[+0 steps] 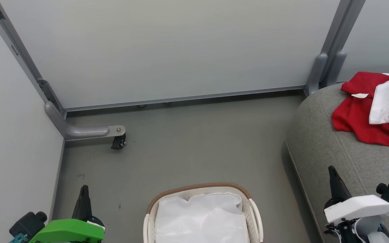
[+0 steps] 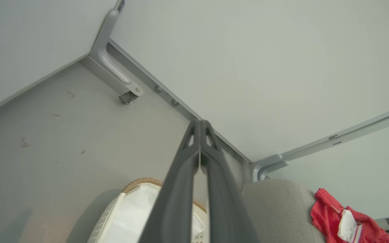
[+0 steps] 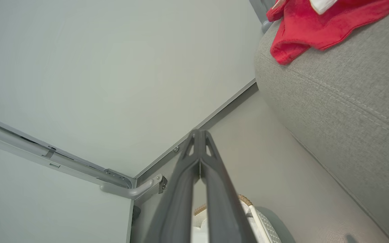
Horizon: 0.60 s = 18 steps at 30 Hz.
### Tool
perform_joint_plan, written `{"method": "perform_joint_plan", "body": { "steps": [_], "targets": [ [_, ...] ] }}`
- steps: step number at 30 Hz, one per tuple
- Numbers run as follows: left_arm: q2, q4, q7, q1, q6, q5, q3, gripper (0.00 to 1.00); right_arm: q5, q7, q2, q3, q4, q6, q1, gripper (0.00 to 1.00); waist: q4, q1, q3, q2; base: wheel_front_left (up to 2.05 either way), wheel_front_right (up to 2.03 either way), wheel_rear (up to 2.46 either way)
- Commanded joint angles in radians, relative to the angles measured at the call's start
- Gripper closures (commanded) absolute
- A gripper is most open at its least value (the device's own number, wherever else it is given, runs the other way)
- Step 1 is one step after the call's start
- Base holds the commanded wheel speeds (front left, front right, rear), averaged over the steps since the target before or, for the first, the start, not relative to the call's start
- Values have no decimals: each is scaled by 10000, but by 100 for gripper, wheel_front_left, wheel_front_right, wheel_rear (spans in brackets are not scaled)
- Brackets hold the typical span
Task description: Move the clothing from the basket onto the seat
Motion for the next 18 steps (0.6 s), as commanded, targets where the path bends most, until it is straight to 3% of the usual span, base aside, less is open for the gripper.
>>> {"method": "perform_joint_plan", "body": {
  "steps": [1,18],
  "targets": [
    [27,-162,75,-322,-46,-298,75,100,328,87,-76,-40,-177,-5,-235,100,-9,0,1,0,0,0,0],
    [31,-318,599,-534,-126,-2124,374,100,2429,613,-94,-127,-339,-6,-295,100,-122,0,19,0,0,0,0]
  ]
}}
